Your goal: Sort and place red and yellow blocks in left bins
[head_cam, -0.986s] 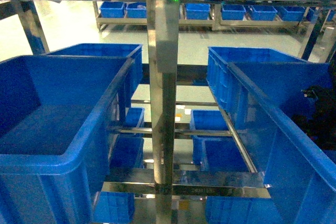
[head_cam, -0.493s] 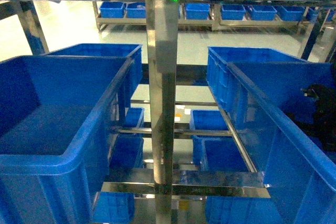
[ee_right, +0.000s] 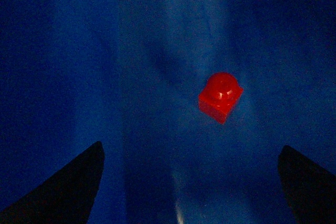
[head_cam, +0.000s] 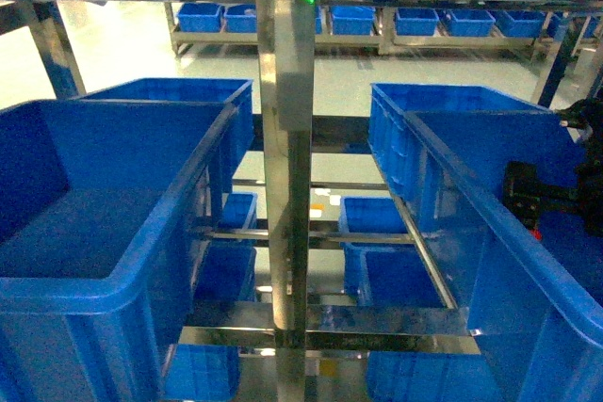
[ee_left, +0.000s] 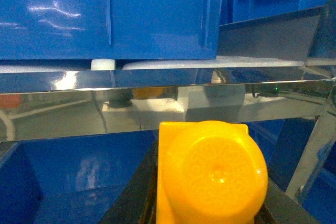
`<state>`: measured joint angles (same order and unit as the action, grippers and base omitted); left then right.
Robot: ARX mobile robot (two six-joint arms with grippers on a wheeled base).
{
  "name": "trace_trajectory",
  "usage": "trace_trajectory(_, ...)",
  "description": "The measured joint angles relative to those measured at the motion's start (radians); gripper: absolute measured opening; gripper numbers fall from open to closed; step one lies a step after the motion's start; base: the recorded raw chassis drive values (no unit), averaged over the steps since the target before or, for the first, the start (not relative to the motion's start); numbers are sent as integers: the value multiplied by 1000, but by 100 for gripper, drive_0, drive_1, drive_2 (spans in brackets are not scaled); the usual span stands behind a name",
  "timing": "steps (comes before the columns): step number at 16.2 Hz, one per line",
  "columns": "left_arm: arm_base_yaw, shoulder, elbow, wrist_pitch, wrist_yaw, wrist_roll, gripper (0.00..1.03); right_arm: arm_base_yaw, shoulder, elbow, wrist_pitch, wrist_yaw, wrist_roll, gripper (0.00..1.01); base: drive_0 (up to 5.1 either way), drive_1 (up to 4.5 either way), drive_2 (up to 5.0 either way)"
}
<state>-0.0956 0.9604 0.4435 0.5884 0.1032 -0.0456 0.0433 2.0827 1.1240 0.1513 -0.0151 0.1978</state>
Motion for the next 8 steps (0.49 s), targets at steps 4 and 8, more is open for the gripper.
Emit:
trace_trajectory(4, 0, 0, 0, -1, 0, 0, 27, 10, -65, -48, 14, 17, -62, 98, 0, 0, 0)
trace_trajectory(8, 0, 0, 0, -1, 0, 0, 27, 9, -65, -46, -18, 51, -111, 98, 0, 0, 0)
